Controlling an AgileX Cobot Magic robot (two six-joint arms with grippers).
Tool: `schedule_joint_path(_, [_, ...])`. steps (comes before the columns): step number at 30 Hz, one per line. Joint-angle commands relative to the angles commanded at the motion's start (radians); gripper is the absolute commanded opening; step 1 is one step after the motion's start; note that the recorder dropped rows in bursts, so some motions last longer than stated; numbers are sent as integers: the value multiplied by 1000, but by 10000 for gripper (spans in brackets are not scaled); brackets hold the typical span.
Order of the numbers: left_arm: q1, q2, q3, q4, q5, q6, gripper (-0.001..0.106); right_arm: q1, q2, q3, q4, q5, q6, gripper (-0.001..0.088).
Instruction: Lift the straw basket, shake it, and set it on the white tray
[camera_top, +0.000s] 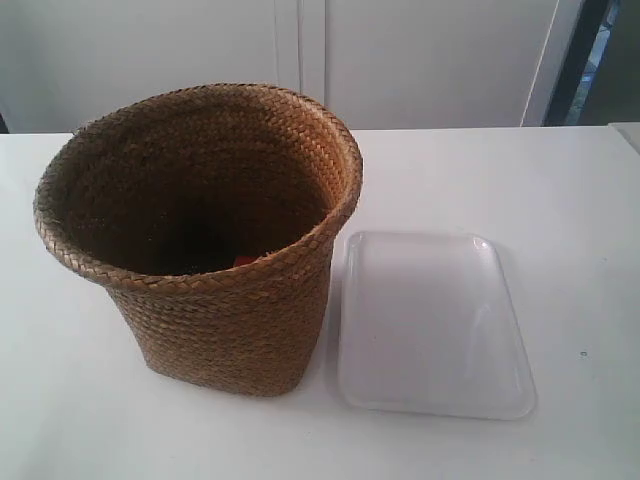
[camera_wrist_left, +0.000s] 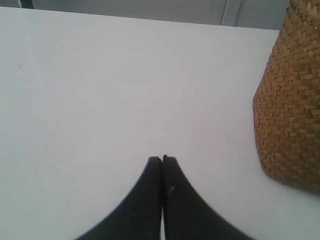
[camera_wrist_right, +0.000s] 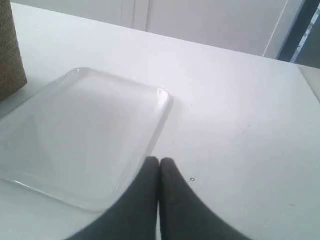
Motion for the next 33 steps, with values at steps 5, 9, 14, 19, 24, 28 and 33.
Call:
schedule_joint_path(5, [0, 0, 0, 5, 0, 5, 0, 0, 0, 0, 0, -20, 4, 0])
schedule_joint_path(9, [0, 0, 0, 6, -40, 7, 0, 0, 0, 0, 0, -384, 272, 0])
schedule_joint_path(14, [0, 0, 0, 6, -53, 28, 0, 0, 0, 0, 0, -508, 276, 0])
schedule_joint_path(19, [0, 0, 0, -39, -129, -30, 0, 0, 0, 0, 2, -496, 281, 0])
schedule_joint_path(24, [0, 0, 0, -174, -317, -352, 0, 0, 0, 0, 2, -600, 361, 0])
schedule_joint_path(28, [0, 0, 0, -174, -458, -375, 0, 0, 0, 0, 2, -667, 398, 0])
schedule_joint_path(33, [0, 0, 0, -174, -554, -267, 0, 0, 0, 0, 2, -729, 462, 0])
